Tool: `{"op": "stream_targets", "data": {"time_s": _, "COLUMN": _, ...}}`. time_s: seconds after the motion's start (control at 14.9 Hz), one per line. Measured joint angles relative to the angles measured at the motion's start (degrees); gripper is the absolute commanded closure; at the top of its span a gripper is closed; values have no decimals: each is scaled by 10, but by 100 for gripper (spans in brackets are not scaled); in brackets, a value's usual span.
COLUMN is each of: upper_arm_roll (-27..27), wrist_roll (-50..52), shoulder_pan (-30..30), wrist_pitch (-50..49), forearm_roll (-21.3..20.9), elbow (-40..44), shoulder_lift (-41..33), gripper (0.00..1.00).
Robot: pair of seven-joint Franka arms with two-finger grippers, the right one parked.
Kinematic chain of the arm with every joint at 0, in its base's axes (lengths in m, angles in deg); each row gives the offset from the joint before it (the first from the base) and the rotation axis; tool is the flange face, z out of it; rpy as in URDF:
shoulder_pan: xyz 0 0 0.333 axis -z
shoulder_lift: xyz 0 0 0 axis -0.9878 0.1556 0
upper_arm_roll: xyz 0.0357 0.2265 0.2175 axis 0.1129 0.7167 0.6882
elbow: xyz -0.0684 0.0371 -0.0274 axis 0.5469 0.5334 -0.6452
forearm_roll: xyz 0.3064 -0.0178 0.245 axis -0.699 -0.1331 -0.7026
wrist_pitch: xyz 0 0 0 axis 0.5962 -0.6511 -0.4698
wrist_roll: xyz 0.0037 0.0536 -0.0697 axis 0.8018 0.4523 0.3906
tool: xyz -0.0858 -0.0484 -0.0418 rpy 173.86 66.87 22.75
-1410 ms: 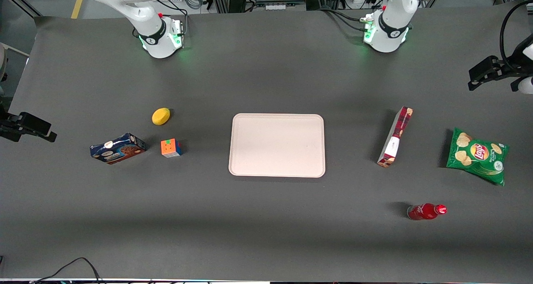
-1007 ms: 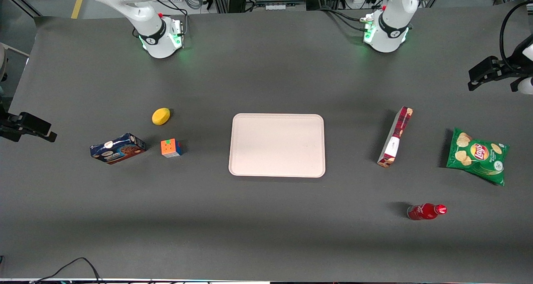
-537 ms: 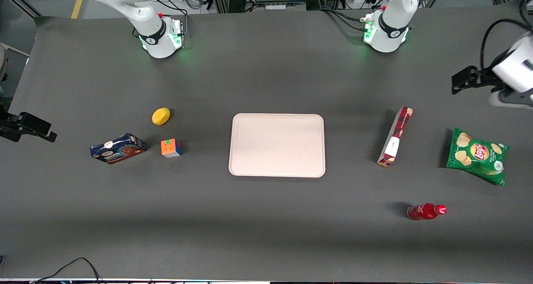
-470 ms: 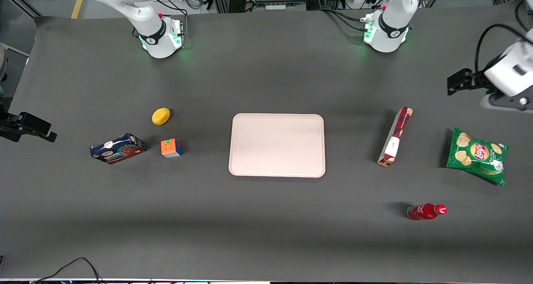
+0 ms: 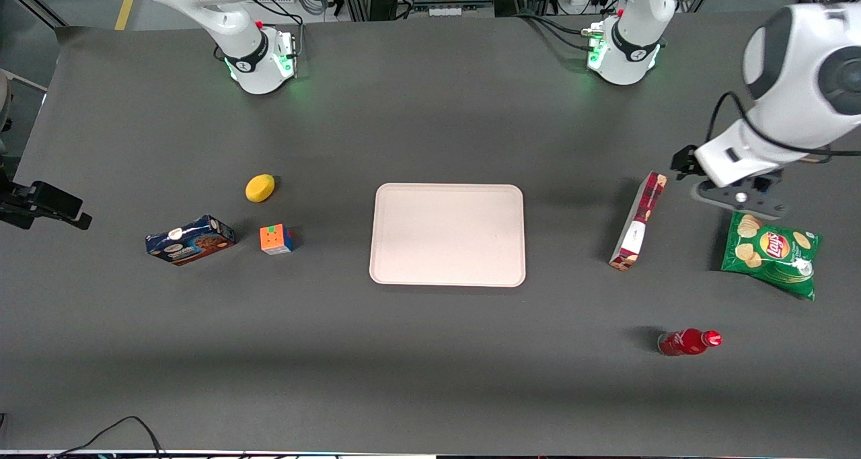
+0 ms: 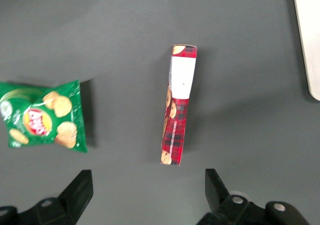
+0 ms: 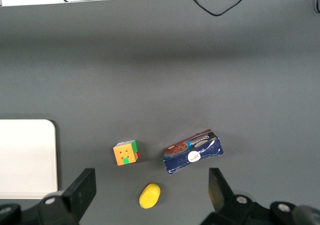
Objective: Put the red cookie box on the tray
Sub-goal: 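Lower the open left gripper over the top of the cookie box, then close the left gripper on the cookie box and lift it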
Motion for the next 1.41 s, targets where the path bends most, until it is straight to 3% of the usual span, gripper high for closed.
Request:
{"op": "stream_targets", "data": {"time_s": 0.81, "upper_arm_roll": -11, "wrist_roll": -78, "shoulder_pan": 0, "wrist_pitch": 325, "forearm_roll": -7, "elbow": -218, "shoulder_lift": 29, "gripper": 0}}
{"op": "stream_targets", "data": {"time_s": 1.41, "upper_arm_roll": -11, "wrist_roll": -79, "shoulder_pan": 0, "wrist_pitch": 467, "forearm_roll": -7, "elbow": -278, "shoulder_lift": 88, "gripper": 0}}
